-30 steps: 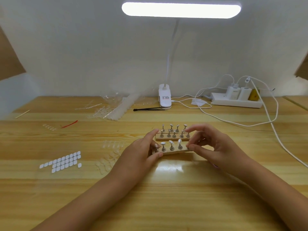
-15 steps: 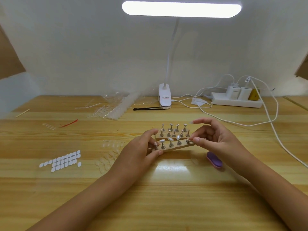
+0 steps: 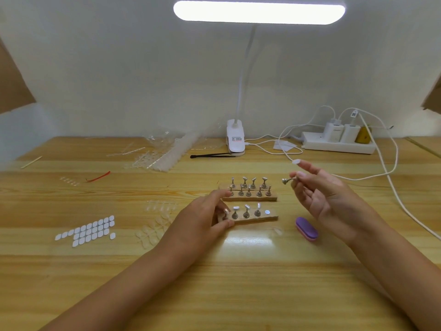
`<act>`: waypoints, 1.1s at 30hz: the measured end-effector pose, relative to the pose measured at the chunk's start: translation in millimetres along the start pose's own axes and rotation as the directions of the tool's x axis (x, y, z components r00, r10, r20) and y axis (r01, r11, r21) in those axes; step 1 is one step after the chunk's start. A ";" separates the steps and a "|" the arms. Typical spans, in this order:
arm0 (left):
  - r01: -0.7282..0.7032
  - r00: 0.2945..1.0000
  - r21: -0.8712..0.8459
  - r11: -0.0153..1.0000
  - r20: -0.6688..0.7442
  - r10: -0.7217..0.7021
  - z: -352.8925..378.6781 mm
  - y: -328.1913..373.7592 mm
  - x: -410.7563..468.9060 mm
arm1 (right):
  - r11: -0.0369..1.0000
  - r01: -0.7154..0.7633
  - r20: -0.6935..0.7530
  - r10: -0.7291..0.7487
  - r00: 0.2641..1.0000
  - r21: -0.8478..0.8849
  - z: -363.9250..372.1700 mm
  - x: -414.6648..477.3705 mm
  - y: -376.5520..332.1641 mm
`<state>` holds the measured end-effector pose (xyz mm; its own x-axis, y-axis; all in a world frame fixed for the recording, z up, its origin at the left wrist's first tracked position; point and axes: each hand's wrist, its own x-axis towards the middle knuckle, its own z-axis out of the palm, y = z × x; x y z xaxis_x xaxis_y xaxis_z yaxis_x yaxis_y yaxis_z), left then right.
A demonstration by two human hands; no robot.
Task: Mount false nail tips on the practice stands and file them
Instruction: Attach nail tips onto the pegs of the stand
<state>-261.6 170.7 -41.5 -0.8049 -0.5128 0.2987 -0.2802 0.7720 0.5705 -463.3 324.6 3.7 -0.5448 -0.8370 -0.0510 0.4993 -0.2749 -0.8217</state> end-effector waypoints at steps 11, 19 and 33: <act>-0.284 0.941 -0.016 0.959 -0.196 0.275 -14.6 21.3 -16.6 | 0.983 -0.179 0.265 0.182 0.947 -0.037 34.5 -21.5 26.4; 0.127 0.992 -0.820 0.558 0.092 -0.090 -13.2 46.3 -31.7 | 0.986 -0.004 0.299 0.054 0.953 -0.165 42.8 -30.6 33.8; 0.073 0.986 -0.812 0.580 -0.031 -0.167 -15.0 43.2 -31.3 | 0.943 0.121 0.292 -0.027 0.956 -0.311 41.5 -32.9 37.1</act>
<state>-240.7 214.5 -14.7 -0.7305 -0.6456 0.2226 0.2035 0.1054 0.9734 -398.9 322.3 -1.5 -0.3378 -0.9309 0.1388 0.1950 -0.2135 -0.9573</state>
